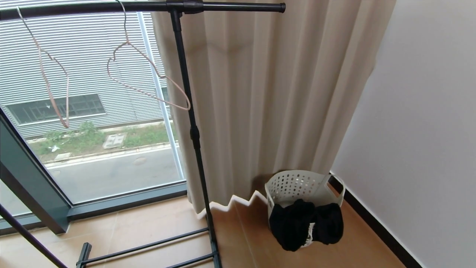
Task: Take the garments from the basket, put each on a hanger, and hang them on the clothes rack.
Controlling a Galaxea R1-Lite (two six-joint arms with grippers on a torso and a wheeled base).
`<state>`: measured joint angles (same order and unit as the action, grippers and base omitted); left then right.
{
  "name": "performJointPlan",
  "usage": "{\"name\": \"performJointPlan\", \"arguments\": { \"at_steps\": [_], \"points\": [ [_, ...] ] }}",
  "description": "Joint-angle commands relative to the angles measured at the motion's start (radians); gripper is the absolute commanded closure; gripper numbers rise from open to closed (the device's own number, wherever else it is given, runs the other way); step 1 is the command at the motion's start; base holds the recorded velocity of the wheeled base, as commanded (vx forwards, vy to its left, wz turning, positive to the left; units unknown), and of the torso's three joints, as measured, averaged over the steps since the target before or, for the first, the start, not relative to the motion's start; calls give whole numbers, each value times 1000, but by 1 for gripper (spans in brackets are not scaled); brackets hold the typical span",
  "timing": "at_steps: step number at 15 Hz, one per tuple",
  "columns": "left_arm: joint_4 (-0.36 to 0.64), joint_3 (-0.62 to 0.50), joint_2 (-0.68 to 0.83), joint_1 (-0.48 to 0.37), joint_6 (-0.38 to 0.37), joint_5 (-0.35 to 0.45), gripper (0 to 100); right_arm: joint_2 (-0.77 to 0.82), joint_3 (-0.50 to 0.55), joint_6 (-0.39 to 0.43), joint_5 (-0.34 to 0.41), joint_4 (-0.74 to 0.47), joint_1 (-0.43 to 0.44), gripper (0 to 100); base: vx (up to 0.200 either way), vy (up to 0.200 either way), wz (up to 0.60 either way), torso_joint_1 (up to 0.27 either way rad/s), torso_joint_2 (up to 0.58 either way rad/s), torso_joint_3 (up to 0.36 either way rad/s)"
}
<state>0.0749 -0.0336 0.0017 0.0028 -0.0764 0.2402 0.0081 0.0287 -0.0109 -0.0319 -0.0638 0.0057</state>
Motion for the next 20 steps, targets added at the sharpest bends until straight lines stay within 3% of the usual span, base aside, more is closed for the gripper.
{"name": "performJointPlan", "arguments": {
  "at_steps": [1, 3, 14, 20],
  "points": [
    [-1, 0, 1, 0, 0, 1, 0, 1, 0, 0, 0, 1, 0, 0, 200, 0, 0, 27, 7, -7],
    [-1, 0, 1, 0, 0, 1, 0, 1, 0, 0, 0, 1, -1, 0, 200, 0, 0, 2, 7, 7],
    [0, 0, 1, 0, 0, 1, 0, 1, -1, -1, 0, 1, 0, 0, 0, 0, 0, -29, 94, 52],
    [-1, 0, 1, 0, 0, 1, 0, 1, -1, -1, 0, 1, 0, 0, 0, 0, 0, -11, 61, -134]
  ]
}}
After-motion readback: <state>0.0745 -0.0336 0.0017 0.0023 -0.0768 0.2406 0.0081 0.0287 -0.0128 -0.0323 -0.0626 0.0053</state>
